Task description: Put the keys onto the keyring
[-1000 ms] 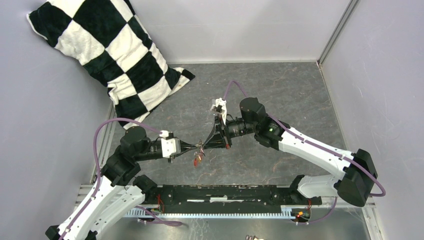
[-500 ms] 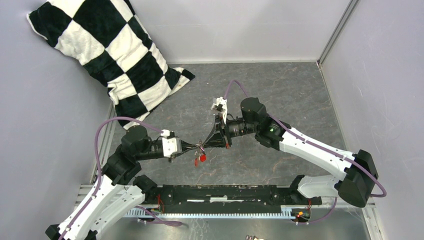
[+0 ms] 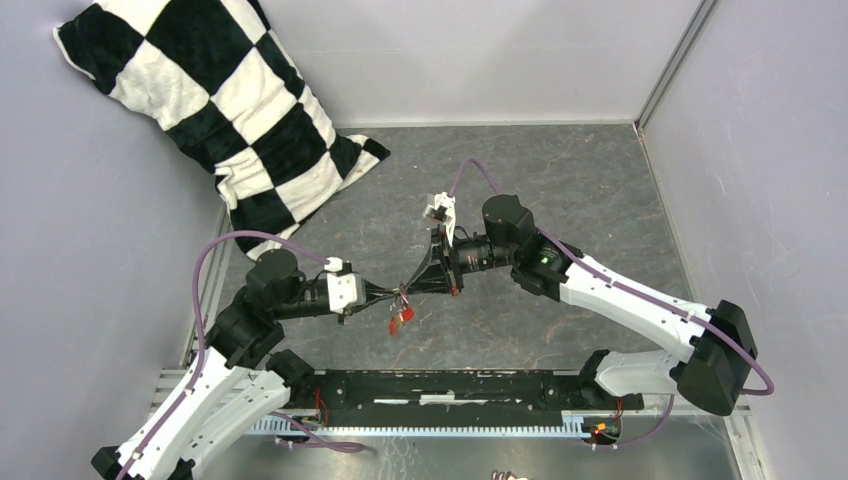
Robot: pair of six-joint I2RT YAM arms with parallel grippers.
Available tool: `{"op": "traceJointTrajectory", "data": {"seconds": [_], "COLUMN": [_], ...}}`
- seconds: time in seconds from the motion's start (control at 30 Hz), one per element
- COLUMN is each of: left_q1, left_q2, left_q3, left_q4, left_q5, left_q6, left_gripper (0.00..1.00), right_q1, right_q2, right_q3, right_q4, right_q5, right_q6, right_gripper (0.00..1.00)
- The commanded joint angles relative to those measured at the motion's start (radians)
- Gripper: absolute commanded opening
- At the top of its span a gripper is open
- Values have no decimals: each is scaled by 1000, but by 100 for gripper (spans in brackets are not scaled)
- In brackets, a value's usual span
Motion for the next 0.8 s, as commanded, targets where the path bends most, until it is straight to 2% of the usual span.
{"op": "traceJointTrajectory", "data": {"seconds": [0.0,0.37,0.47,0.57,0.63,0.77], "left_q1": [2,3,2,3,2,3], "left_q2": [-2,4,4,4,1,-6], "left_q3": [26,27,26,19,8,-10], "left_q4": [3,-4,-5,-7,-20,-33], "left_q5": [22,17,-1,-47,-91,-141], "left_q6": [30,24,20,13,33,26], "left_gripper": [2,2,2,2,2,2], "right_q1": [-2,-2,-2,-6,-22,-39], "right_q2": [-29,-51,-61,-90,-124,-205], "right_q3": [18,2,-23,-75,-138,-306], "right_q4": [73,105,84,8,-27,-64], "right_q5": [22,36,45,118,188,375], "right_q6": [15,38,21,-43,-76,-126], "right_gripper": [0,0,0,0,7,33]}}
